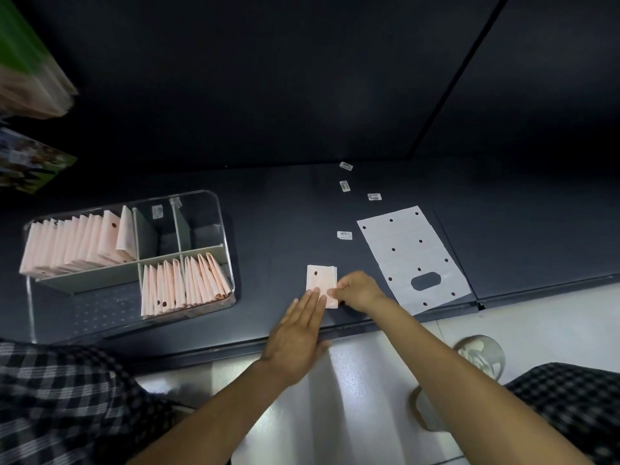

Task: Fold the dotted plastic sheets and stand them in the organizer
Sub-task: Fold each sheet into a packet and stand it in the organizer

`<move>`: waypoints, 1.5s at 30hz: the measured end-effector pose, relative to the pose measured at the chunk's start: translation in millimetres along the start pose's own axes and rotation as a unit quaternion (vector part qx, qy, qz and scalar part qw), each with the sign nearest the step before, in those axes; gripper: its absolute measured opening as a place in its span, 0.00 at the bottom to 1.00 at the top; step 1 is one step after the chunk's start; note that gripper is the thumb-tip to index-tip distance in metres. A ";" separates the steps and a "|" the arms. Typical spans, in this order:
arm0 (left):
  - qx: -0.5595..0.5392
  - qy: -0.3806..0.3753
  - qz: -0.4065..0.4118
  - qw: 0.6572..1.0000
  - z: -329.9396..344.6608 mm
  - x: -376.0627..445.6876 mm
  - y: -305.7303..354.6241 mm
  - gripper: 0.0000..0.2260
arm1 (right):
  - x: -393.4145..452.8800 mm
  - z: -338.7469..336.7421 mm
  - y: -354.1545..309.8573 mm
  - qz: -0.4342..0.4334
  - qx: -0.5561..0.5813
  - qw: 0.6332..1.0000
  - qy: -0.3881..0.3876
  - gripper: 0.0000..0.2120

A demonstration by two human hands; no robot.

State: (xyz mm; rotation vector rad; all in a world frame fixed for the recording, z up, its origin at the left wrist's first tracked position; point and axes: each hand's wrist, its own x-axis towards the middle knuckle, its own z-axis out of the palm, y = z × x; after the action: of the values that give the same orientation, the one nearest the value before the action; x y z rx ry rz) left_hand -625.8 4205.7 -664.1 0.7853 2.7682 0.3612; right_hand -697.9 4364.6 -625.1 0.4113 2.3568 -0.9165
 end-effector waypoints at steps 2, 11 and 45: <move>0.024 -0.019 0.008 1.000 -0.1 -1.4 -2.2 0.34 | -0.7 0.9 0.1 0.004 0.006 1.000 -0.004 0.09; 0.062 -0.044 0.026 0.997 -1.3 0.0 -1.1 0.34 | -10.2 22.1 -10.5 -0.213 0.117 0.970 0.031 0.09; 0.224 -0.046 0.068 0.971 -100.8 -47.4 -139.8 0.36 | -51.5 -0.8 -49.2 -0.026 0.189 0.981 -0.046 0.06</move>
State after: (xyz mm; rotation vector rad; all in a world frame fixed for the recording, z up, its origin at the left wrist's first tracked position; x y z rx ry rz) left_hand -683.4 4047.8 -603.4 1.0634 2.7448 -0.2865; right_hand -680.6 4326.0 -567.8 0.4438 2.1170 -1.3853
